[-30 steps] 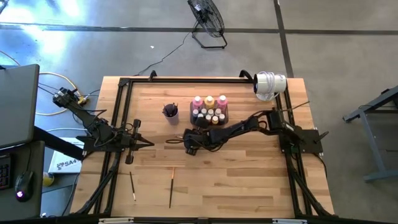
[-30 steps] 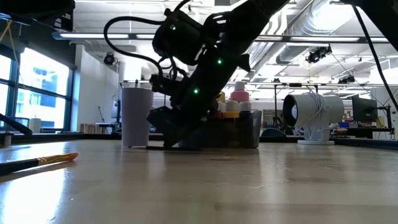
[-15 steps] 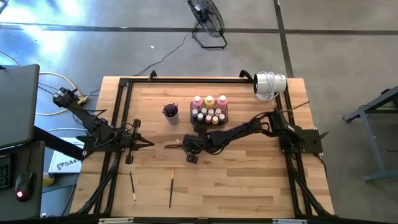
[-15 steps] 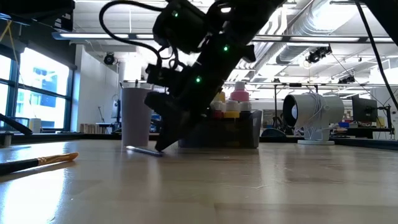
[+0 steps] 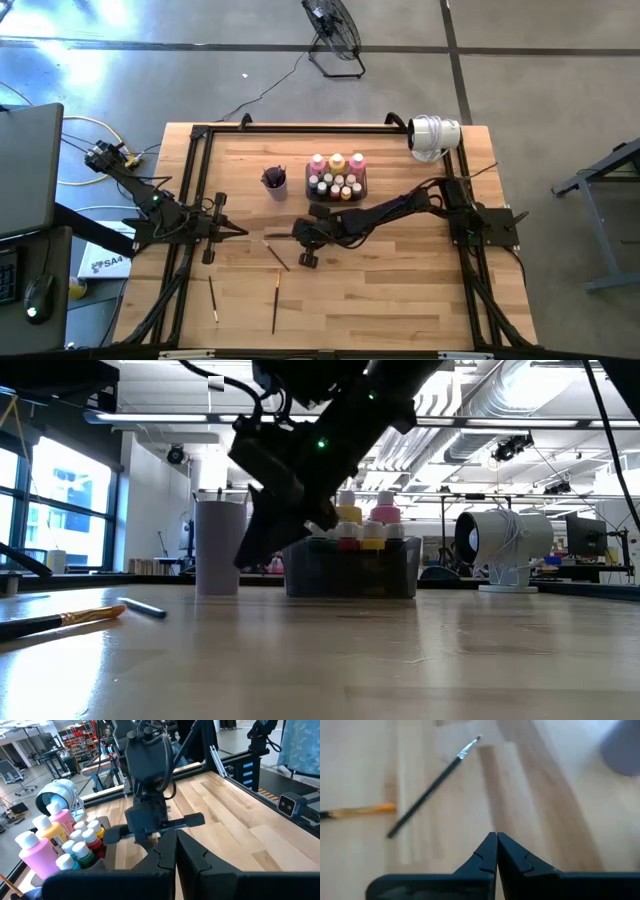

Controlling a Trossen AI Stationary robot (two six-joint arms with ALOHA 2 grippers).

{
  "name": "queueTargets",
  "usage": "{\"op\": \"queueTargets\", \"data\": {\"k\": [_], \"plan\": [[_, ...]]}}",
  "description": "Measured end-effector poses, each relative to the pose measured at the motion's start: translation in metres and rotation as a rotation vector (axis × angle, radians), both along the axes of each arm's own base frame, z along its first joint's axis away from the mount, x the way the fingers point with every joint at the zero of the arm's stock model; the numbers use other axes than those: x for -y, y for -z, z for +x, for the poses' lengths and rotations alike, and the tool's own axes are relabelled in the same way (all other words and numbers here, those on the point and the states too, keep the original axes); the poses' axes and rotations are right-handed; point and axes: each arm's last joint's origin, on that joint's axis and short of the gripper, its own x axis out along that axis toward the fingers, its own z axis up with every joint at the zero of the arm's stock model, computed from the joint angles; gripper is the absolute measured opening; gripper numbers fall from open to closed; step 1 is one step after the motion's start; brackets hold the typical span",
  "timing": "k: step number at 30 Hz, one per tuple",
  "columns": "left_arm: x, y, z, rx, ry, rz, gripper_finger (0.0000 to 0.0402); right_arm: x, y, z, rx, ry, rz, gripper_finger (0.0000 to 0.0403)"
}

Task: Pick & Place Paint Supplies
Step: Put the silver paint brush into the purple cup

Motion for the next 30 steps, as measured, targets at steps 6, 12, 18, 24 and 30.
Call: {"op": "queueTargets", "data": {"k": [6,12,18,24,30], "plan": [[0.000,0.002,0.000,-0.017,-0.003,-0.021,0.0000,-0.009,-0.009,0.008,0.095,-0.206,0.222,0.0002],[-0.001,0.013,-0.002,-0.133,-0.032,-0.148,0.0000,-0.015,-0.011,0.008,0.108,-0.268,0.272,0.0002],[0.002,0.026,-0.006,-0.327,0.089,-0.284,0.0000,-0.020,-0.010,0.007,0.101,-0.258,0.274,0.0002],[0.007,0.030,-0.006,-0.433,0.215,-0.366,0.0000,-0.019,-0.011,0.008,0.120,-0.215,0.237,0.0002],[0.013,0.036,-0.002,-0.490,0.300,-0.259,0.0003,-0.018,-0.011,0.008,0.123,-0.206,0.214,0.0002]]}}
